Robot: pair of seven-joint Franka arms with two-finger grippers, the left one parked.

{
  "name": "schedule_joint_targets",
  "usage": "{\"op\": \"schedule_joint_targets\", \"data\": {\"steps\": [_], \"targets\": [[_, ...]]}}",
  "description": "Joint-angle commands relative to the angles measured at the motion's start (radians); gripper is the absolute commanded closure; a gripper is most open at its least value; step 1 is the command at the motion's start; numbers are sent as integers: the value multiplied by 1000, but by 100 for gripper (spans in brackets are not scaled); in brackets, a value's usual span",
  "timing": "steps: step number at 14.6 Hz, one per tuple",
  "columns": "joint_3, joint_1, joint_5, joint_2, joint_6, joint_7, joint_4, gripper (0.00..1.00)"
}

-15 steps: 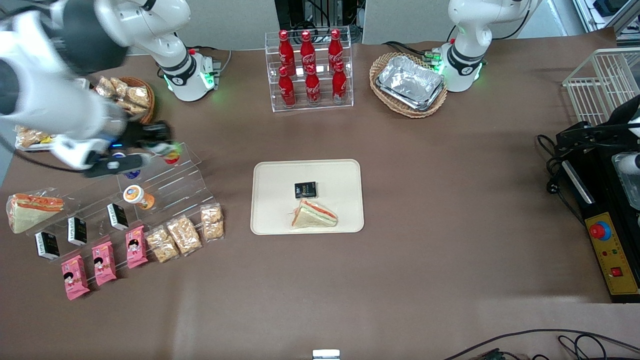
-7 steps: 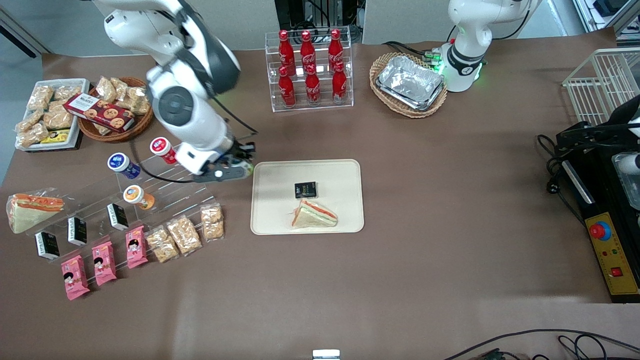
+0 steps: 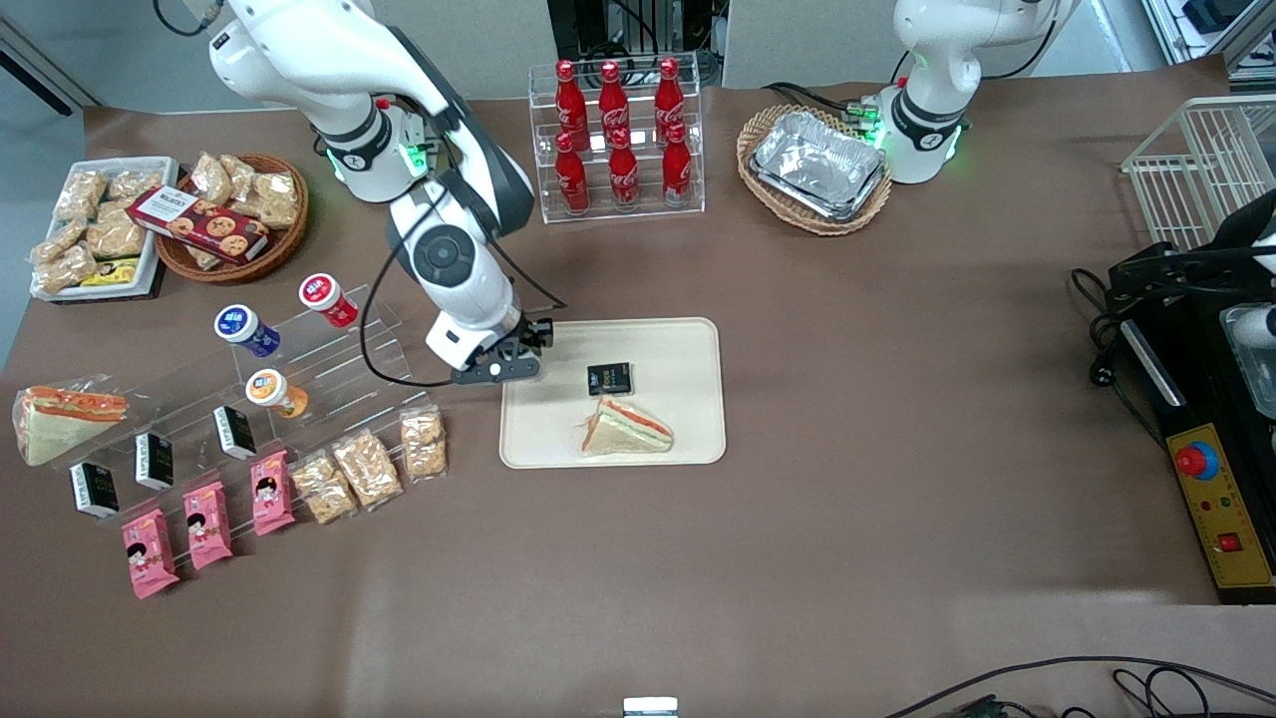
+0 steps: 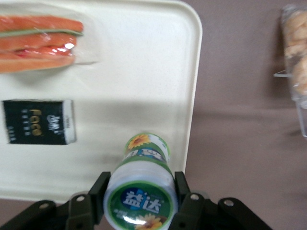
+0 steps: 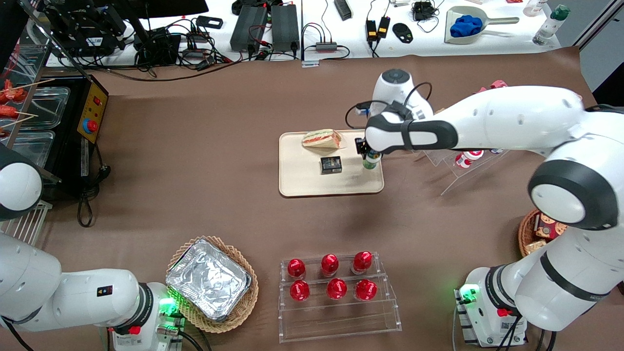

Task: Place green gum on tray
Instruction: 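Carry the cup over the cream tray beside the black box, then lower the cup onto the tray and open the right gripper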

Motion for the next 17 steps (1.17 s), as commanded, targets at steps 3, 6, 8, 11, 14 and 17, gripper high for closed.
{"op": "schedule_joint_targets", "data": {"steps": [3, 6, 8, 11, 14, 17], "targets": [[-8, 20, 13, 60, 76, 14, -1, 73], [-8, 18, 14, 60, 76, 16, -1, 2], [-10, 12, 14, 53, 70, 14, -1, 0], [-25, -38, 13, -9, 13, -4, 6, 0], [-27, -149, 13, -113, -99, -99, 13, 0], [-28, -230, 13, -198, -296, -209, 60, 0]]}}
